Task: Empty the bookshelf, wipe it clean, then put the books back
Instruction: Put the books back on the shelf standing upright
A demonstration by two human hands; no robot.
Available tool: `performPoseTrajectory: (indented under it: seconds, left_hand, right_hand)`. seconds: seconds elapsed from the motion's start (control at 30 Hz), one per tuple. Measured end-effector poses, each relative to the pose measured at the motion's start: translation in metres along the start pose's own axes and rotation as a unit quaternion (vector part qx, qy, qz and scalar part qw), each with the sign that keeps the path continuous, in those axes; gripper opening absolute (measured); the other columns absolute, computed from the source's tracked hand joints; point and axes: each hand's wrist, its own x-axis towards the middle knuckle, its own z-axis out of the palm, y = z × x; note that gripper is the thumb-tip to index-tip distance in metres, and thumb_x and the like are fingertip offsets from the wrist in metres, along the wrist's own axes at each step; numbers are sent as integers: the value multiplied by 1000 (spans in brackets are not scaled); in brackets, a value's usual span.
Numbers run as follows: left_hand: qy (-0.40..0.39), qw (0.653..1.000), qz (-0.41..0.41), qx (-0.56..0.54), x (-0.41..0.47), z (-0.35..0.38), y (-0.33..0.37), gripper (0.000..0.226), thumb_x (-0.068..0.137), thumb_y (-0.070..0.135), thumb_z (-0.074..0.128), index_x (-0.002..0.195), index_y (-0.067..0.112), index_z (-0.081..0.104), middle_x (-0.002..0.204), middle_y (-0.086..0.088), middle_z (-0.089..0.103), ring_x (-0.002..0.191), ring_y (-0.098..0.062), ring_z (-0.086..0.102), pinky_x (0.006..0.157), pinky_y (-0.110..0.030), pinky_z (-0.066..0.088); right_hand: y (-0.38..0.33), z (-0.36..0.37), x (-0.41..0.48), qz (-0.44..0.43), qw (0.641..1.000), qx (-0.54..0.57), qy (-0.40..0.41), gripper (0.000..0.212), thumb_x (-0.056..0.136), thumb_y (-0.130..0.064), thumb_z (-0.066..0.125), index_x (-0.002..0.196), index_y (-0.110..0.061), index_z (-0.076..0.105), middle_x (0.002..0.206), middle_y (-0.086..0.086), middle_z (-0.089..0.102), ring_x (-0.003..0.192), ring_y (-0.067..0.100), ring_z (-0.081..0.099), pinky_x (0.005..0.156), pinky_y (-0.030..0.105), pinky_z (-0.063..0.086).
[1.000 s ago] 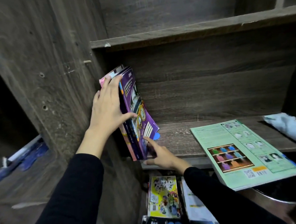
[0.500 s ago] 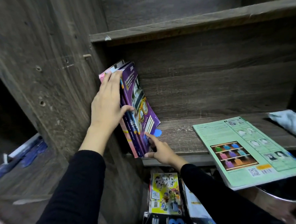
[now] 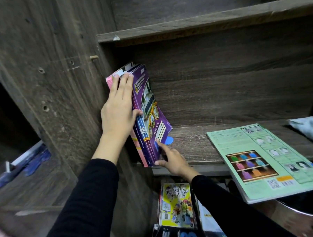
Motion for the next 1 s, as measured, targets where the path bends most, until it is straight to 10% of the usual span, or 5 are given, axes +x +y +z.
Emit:
performPoseTrajectory:
  seconds: [0.33, 0.53, 0.67, 1.0]
  left_hand:
    - [-59, 996, -8, 61, -3, -1, 7, 98, 85, 32, 67, 151, 9, -2, 159, -5, -3, 146, -22, -4, 114, -45, 19]
    - [23, 998, -15, 61, -21, 18, 51, 78, 81, 31, 63, 147, 12, 28, 155, -12, 24, 143, -32, 18, 112, -56, 4]
    - [-60, 994, -69, -54, -42, 35, 115, 52, 85, 32, 57, 133, 15, 48, 134, -7, 51, 126, -27, 44, 105, -46, 30]
    - [-483, 769, -247, -340, -121, 104, 225, 47, 95, 47, 45, 120, 10, 60, 126, -17, 59, 117, -32, 54, 91, -31, 44]
  right_hand:
    - [-9, -19, -10, -23, 995, 57, -73, 78, 88, -10, 64, 151, -21, 19, 144, 10, 44, 131, 23, 43, 110, 31, 32]
    - [9, -79, -44, -27, 994, -26, 107, 39, 90, -9, 55, 129, -10, 53, 129, 12, 55, 119, 27, 52, 101, 32, 40]
    - [50, -133, -86, 48, 969, -125, 209, 31, 90, -13, 51, 120, -10, 57, 118, 11, 57, 113, 28, 52, 92, 33, 41]
    - [161, -207, -183, 377, 884, -199, 191, 68, 91, -57, 46, 133, -5, 36, 137, 20, 41, 126, 38, 42, 96, 44, 40]
